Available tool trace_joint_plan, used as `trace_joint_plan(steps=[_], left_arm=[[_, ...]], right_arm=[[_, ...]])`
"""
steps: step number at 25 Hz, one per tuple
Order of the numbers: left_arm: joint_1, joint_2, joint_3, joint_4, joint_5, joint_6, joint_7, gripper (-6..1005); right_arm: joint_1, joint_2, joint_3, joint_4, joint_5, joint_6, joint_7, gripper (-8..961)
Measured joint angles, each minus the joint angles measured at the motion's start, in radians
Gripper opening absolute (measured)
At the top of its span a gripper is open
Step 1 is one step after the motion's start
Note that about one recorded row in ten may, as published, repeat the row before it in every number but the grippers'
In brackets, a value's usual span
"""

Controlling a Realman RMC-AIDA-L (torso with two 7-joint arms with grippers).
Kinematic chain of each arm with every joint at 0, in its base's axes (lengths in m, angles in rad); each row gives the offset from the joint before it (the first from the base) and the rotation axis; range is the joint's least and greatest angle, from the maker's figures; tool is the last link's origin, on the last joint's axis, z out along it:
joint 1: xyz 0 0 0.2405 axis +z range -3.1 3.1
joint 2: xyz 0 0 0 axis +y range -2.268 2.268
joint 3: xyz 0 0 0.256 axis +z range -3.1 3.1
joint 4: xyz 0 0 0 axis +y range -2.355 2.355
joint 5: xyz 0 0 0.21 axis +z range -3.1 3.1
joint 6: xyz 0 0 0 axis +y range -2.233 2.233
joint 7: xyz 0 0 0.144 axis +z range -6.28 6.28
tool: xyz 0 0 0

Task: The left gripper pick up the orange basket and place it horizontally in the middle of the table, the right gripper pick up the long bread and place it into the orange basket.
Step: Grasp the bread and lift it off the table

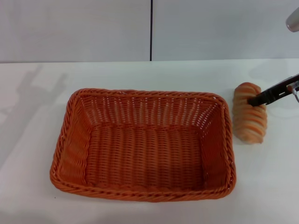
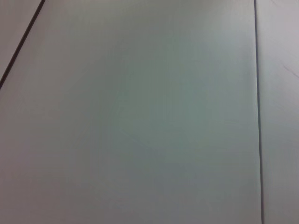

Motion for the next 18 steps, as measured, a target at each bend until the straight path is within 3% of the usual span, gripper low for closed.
trace_joint_plan(steps=[13, 18], left_arm=[[0.008, 0.000, 0.003, -0.002, 0.000, 0.001, 0.000, 814], [0.009, 0.000, 0.000, -0.002, 0.000, 0.008, 0.000, 814]], right_arm=[[-0.006, 0.001, 0.000, -0.005, 0.000, -0.001, 0.000, 173], [-0.048, 0.005, 0.030, -0.090, 0.066, -0.011, 0.006, 172]])
